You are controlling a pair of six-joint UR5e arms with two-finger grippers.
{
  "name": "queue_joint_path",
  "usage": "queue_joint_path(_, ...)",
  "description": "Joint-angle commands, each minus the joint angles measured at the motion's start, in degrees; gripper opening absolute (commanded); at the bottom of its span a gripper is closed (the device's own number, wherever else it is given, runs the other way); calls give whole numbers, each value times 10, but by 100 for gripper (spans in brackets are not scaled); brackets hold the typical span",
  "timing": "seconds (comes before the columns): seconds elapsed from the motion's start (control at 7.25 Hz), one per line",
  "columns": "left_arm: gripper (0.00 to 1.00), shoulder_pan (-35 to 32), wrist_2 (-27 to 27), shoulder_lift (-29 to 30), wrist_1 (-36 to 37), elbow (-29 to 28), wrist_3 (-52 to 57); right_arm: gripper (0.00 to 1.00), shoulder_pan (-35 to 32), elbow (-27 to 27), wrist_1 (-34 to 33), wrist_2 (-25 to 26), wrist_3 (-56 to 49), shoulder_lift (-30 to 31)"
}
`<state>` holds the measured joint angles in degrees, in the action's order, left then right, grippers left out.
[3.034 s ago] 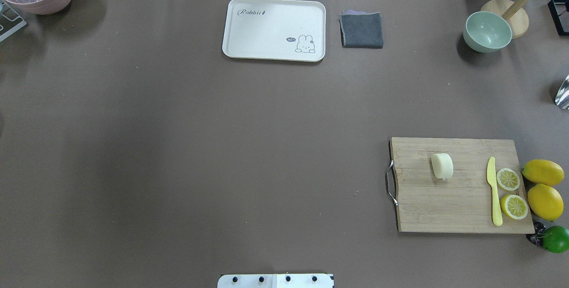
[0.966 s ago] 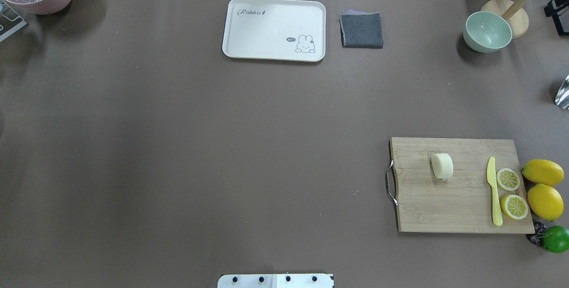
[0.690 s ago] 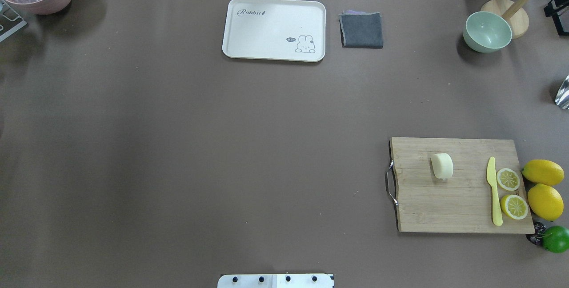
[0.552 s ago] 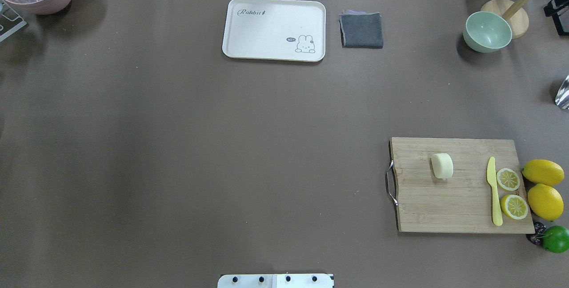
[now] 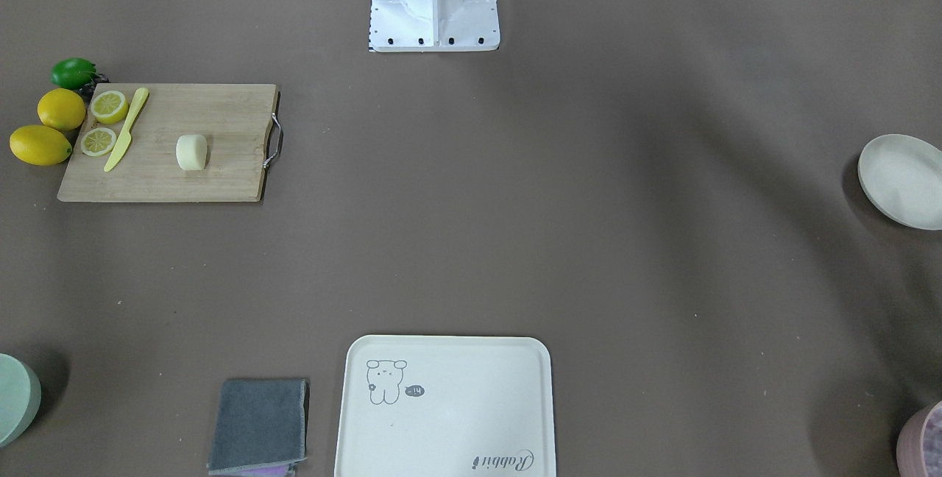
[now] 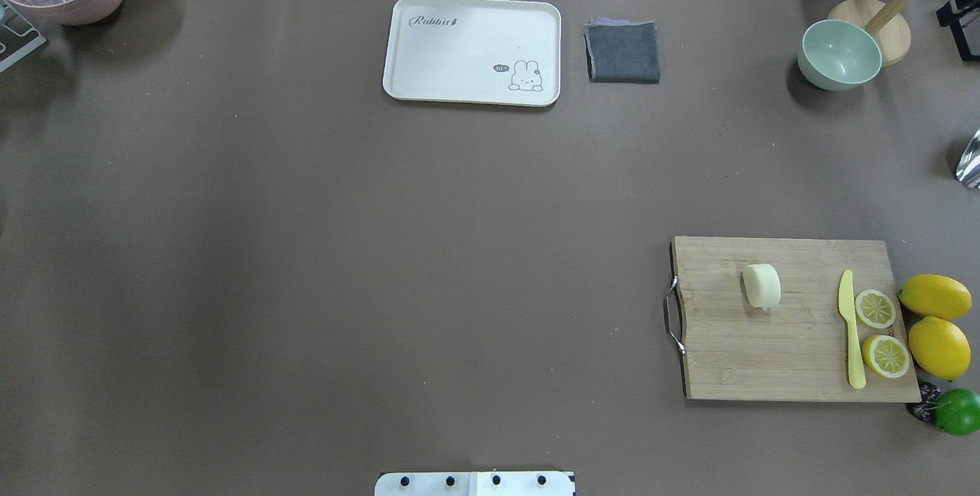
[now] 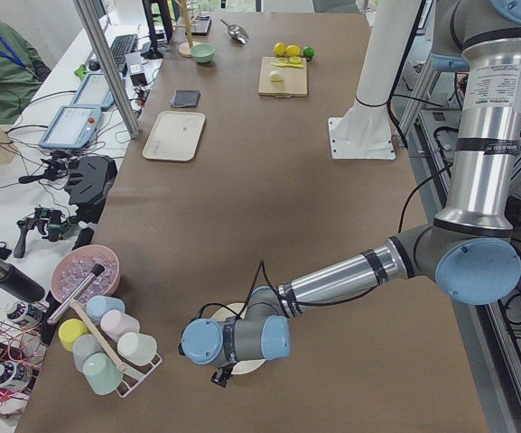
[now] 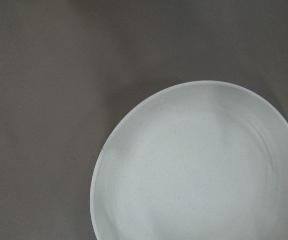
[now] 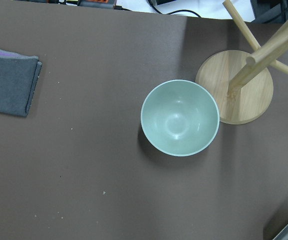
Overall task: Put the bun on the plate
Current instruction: 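Grasp the white round plate by its rim with the left gripper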
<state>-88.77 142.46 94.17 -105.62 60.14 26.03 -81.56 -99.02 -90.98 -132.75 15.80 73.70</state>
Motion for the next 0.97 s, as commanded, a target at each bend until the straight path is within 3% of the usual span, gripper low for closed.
queue_joint_path(0.0,97,1,-1,1,1,-17,-4,100,0,-7,0,17,-1,2)
queue_joint_path(0.55,97,1,0,22,-5,-27,-90,100,1,-13,0,18,0,6)
queue_joint_path(0.83,97,3,-5,23,-42,-37,-139,100,2,-15,0,20,-1,6)
